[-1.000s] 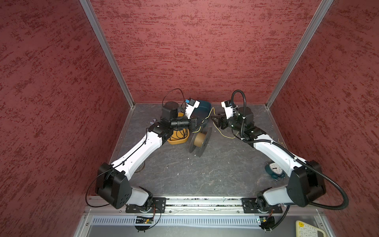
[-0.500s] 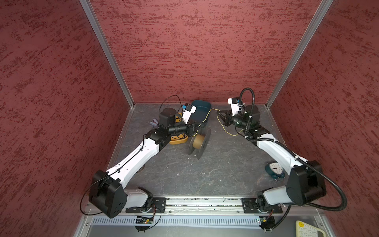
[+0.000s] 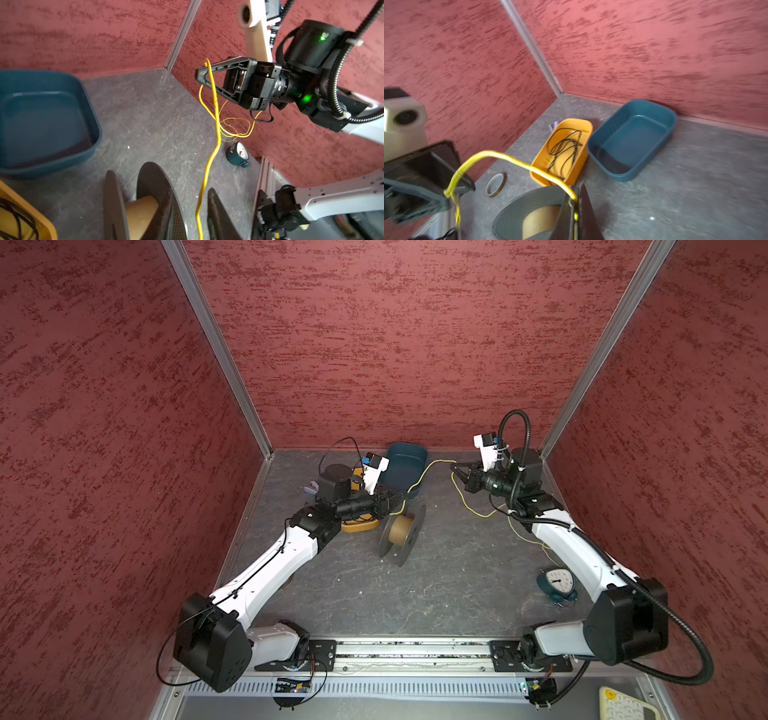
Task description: Wrap the cables
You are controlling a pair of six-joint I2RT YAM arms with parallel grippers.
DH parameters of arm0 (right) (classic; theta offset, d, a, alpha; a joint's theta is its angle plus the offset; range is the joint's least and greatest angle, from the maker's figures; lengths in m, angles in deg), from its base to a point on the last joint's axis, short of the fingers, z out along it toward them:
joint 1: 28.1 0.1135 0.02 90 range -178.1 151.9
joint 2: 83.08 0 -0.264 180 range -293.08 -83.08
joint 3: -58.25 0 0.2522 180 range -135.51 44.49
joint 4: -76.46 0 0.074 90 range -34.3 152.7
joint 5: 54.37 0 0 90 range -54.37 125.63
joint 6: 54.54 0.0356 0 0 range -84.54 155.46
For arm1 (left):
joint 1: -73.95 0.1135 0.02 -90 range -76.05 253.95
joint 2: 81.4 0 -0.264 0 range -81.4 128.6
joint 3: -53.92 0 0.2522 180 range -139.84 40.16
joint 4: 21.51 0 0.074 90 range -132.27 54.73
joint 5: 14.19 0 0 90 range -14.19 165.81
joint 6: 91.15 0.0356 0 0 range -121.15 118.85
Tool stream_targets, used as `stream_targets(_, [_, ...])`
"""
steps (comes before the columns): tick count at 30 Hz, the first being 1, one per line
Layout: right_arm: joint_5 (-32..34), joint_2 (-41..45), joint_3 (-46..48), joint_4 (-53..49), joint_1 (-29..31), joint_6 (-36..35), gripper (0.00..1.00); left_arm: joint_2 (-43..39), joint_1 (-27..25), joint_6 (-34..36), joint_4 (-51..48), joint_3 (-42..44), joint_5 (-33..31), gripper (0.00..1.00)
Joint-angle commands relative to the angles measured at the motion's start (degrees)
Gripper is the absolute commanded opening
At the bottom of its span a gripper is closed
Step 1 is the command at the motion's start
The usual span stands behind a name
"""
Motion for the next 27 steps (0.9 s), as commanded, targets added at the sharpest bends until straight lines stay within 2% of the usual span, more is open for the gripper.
stream_targets(1, [-0.6,2.4,-2.5,-5.0,-0.5,-4.9,0.00,-1.3,0.5,0.9,-3.8,-0.2,-0.2,0.55])
stream_targets(2, [-0.9,2.6,-2.7,-6.1,-0.4,-5.9,0.00,-1.6,0.5,1.2,-4.8,-0.4,-0.1,0.61])
stream_targets(4, [-1.7,2.9,-3.6,-9.0,0.0,-8.0,0.00,-2.3,0.8,1.7,-6.5,-0.6,-0.9,0.66])
stream_targets(10, [-5.5,0.0,-8.6,-19.7,2.0,-12.2,0.00,-4.9,2.9,2.2,-9.5,0.4,-2.2,0.67])
stream_targets(19, [2.3,-6.1,-13.2,-28.3,9.4,-17.4,0.00,-6.4,4.0,1.4,-11.6,4.1,-5.4,0.66])
stream_targets(27, [7.0,-11.6,-17.2,-33.4,13.5,-19.8,0.00,-7.8,4.2,0.9,-10.8,7.7,-3.8,0.66])
